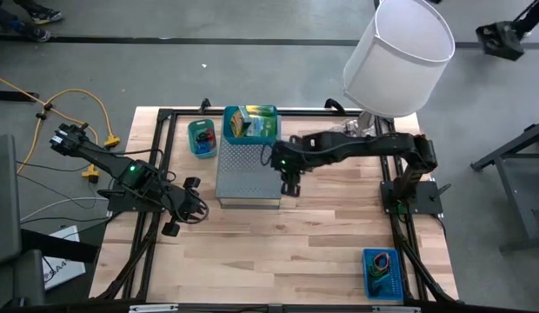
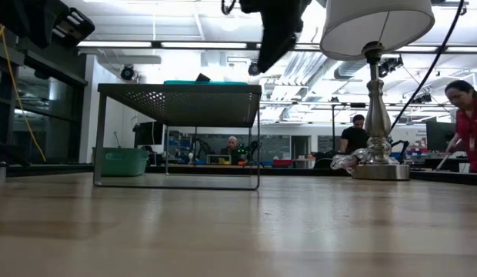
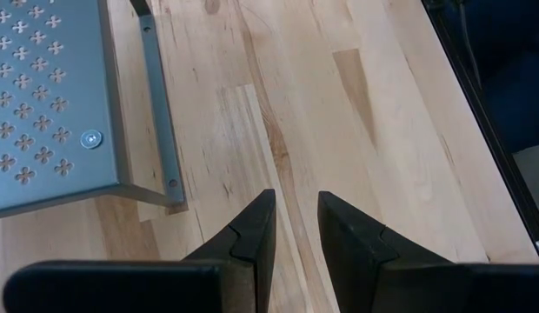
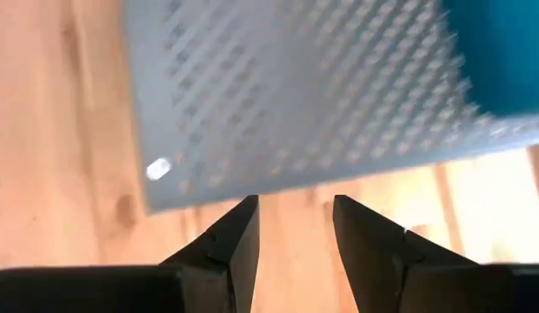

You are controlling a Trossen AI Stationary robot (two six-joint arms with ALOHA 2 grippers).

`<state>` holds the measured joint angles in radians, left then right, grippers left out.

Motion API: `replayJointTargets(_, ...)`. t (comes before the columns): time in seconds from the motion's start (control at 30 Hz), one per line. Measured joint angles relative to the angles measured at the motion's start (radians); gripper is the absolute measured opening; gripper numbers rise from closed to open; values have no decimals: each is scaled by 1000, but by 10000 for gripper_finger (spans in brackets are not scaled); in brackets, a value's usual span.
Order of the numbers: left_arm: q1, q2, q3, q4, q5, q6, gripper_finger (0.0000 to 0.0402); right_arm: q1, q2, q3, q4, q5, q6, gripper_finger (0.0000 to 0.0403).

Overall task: Pick & Place Office Desk Supplies
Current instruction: Put the blue basket with rubberbands on the shelf

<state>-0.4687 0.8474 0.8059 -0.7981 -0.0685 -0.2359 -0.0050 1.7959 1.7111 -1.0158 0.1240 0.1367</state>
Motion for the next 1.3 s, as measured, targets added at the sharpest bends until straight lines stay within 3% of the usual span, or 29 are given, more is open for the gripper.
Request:
replayJointTargets(0.3,0,0,0,0,0,0,83,171,-208,-319,74,61,255,136)
replayJointTargets(0.57,0,0,0,28,0,0,83,415,-389,-586,172,171,550,136)
replayJointTargets(0.77,0,0,0,55,0,0,83,570,-412,-621,175,222,617,136)
replayJointTargets(0.93,0,0,0,81,0,0,83,641,-411,-621,133,255,635,136)
replayJointTargets(1.3,0,0,0,131,0,0,83,797,-411,-621,15,270,860,136)
